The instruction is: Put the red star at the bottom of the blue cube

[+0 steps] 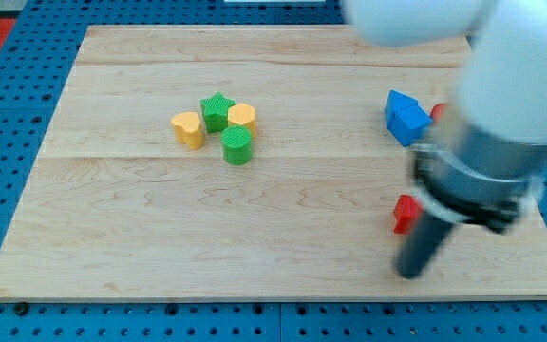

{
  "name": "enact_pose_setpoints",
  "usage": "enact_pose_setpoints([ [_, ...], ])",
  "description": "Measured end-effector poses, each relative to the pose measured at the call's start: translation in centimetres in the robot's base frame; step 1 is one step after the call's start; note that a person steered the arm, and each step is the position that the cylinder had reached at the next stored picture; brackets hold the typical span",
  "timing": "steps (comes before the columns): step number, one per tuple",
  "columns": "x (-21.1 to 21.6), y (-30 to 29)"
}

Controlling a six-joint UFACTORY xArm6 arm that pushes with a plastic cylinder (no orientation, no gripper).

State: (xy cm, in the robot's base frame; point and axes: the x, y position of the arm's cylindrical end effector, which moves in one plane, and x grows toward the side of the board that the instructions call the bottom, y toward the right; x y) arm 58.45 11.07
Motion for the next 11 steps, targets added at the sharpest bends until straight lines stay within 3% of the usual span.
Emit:
enact_pose_setpoints([
  [1, -6.1, 2.9],
  [3, -2.0, 4.5],
  [4, -3.7, 6.0],
  [6, -11.1, 5.9],
  [7, -7.9, 4.0],
  [9, -11.9, 11.0],
  [11, -12.9, 7.2],
])
